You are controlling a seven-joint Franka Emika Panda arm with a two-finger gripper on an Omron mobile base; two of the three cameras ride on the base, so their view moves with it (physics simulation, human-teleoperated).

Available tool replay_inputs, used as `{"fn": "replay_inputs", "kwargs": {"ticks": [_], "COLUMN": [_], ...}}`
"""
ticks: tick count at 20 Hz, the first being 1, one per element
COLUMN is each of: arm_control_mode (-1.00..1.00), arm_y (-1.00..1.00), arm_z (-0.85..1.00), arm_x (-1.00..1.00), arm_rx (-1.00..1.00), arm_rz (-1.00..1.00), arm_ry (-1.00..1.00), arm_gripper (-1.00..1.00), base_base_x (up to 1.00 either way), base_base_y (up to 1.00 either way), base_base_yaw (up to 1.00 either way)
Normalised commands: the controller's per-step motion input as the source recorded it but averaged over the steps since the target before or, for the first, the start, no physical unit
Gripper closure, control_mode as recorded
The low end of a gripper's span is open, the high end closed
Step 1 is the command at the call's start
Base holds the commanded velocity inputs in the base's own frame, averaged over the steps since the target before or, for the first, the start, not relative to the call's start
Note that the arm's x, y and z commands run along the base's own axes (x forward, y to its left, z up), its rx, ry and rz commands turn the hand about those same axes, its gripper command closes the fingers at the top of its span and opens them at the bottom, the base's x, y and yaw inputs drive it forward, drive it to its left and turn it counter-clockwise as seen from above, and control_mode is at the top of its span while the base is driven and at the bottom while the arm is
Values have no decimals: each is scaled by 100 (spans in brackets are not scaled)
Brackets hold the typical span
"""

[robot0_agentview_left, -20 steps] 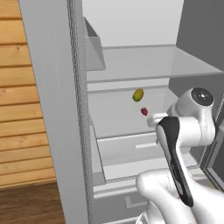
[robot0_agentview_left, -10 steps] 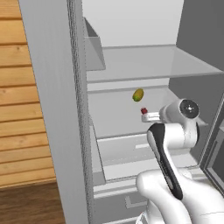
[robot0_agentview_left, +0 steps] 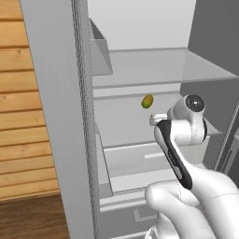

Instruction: Take the strawberry from the fridge and place it on top of the pancake, located on the dining counter.

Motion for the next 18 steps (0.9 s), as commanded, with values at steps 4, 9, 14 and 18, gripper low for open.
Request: {"fn": "replay_inputs", "kwargs": {"ticks": [4,9,14,18], "arm_control_mode": [-100,-100,-100,-100], "arm_y": [0,0,0,0], "arm_z": [0,-13,-20,-20], "arm_x": [41,26,28,26], "arm_rx": [0,0,0,0], "arm_rz": [0,0,0,0], "arm_ry": [17,0,-2,0], "arm_gripper": [-100,-100,-100,-100], "base_base_x": [0,0,0,0], "base_base_y": [0,0,0,0], "base_base_yaw": [0,0,0,0]}}
